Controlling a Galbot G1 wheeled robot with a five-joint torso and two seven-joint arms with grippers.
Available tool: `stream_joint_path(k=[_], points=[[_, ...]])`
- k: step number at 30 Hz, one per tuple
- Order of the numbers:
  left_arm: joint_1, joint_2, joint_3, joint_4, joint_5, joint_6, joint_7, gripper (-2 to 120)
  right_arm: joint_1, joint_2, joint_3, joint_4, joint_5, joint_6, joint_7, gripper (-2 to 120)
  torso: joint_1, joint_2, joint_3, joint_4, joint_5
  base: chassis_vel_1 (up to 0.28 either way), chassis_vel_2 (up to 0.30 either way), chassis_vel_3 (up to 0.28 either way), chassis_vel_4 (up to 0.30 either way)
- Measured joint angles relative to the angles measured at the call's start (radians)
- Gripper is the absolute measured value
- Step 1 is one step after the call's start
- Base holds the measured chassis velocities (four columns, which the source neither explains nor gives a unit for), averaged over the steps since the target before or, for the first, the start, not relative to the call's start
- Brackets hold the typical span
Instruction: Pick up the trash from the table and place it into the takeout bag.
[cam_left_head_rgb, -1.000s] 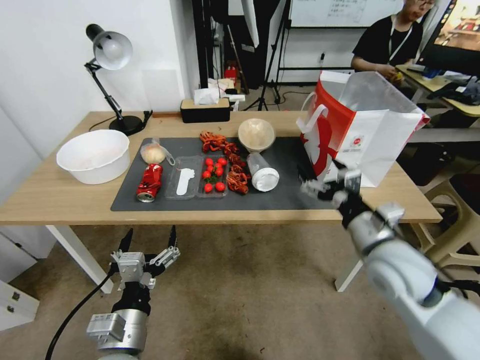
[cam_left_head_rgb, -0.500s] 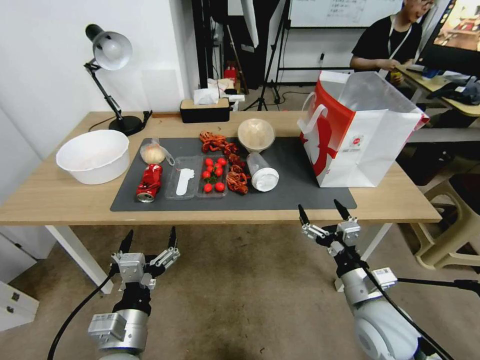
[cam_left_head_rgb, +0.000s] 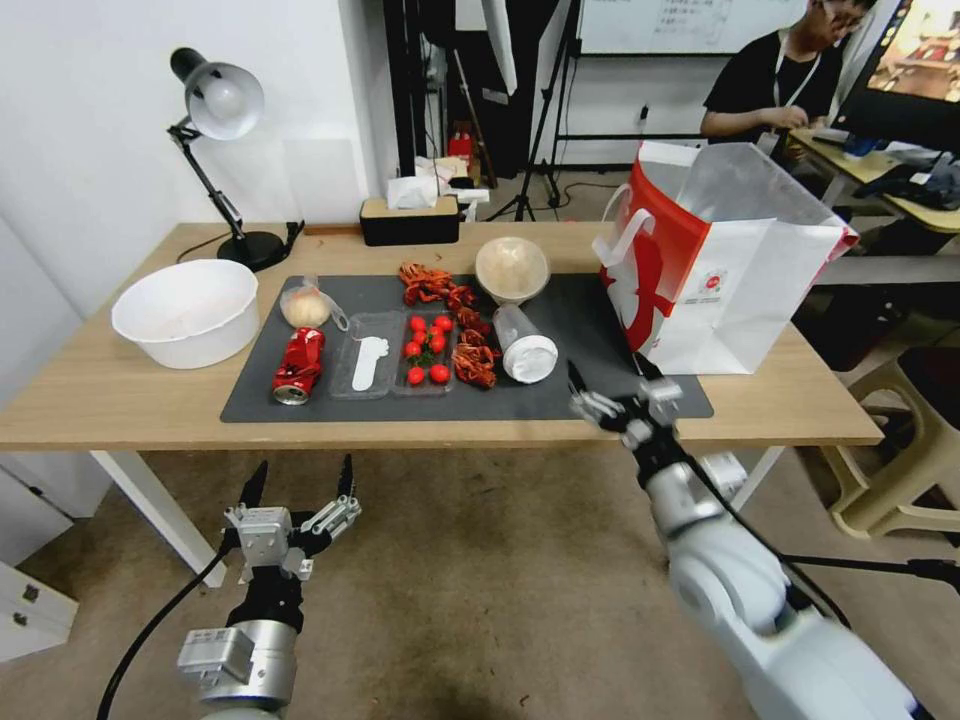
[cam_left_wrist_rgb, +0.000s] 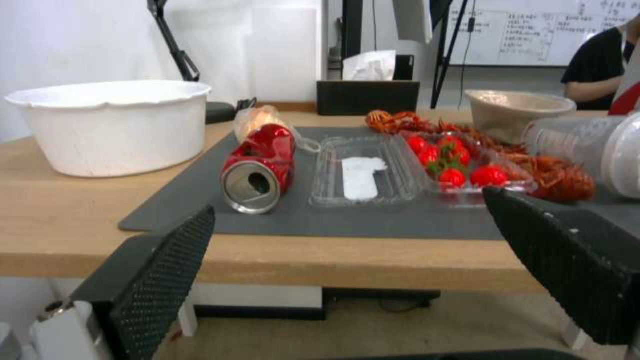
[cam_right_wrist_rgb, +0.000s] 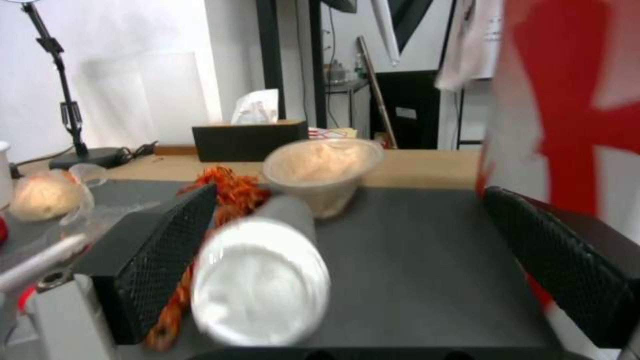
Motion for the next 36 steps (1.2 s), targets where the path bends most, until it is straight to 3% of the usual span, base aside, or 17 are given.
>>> stream_joint_path(k=[4, 15, 23, 36], points=[[0.002, -0.006, -0.001, -0.007, 0.002, 0.001, 0.0, 100, 0.065, 0.013, -0.037, -0.019, 0.01, -0.045, 0.021, 100, 0.0, 0.0, 0.0, -0.0001, 0.0002, 0.0, 0.0, 0.0, 0.0], [0.013, -0.008, -0.009, -0.016, 0.007, 0.001, 0.001, 100, 0.338, 0.073, -0.196, -0.178, 0.112, -0.292, 0.148, 100, 0.0, 0.0, 0.0, -0.0002, 0.0, 0.0, 0.0, 0.0, 0.0], [0.015, -0.012, -0.018, -0.019, 0.007, -0.001, -0.001, 100, 0.388, 0.11, -0.229, -0.244, 0.13, -0.367, 0.162, 100, 0.0, 0.0, 0.0, -0.0003, 0.0001, 0.0, 0.0, 0.0, 0.0], [0.005, -0.018, -0.016, -0.022, 0.002, 0.003, -0.003, 100, 0.367, 0.118, -0.224, -0.253, 0.141, -0.402, 0.146, 100, 0.0, 0.0, 0.0, -0.0003, 0.0002, 0.0, 0.0, 0.0, 0.0]])
